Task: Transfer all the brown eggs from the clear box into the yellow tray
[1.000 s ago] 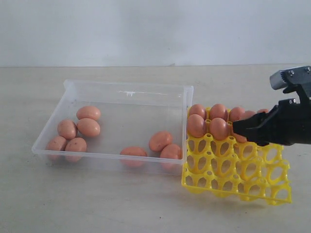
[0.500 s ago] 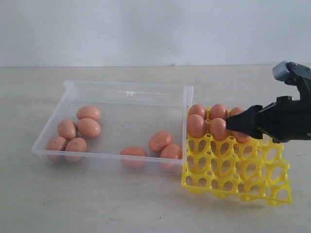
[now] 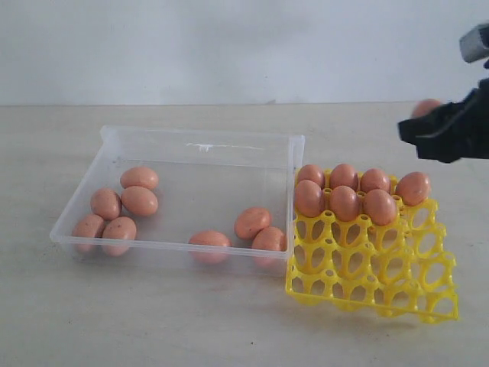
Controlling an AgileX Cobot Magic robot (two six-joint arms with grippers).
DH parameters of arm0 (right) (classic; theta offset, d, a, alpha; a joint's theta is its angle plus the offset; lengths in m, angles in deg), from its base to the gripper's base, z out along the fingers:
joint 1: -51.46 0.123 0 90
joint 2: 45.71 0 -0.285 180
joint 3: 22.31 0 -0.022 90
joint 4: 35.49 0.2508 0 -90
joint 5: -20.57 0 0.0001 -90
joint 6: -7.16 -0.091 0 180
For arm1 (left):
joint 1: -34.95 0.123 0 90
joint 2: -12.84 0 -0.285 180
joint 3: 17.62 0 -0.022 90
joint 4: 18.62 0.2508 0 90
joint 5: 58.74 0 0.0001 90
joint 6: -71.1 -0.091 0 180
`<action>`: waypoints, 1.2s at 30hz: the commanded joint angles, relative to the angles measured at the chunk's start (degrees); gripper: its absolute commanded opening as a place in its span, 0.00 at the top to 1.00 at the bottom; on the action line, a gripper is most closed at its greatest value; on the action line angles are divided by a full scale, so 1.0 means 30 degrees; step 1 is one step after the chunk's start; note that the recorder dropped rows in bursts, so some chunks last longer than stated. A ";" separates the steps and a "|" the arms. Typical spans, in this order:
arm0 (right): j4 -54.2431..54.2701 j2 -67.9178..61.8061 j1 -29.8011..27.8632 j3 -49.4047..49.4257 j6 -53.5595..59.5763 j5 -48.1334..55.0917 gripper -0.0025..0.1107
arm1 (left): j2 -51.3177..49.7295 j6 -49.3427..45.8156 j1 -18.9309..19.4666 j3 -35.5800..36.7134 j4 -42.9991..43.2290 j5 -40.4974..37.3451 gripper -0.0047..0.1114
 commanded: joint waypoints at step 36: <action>1.8316 -0.5836 -0.0012 0.3967 1.6858 -0.1580 0.98 | 0.0037 -0.0007 0.0105 -0.0017 -0.0149 0.0143 1.00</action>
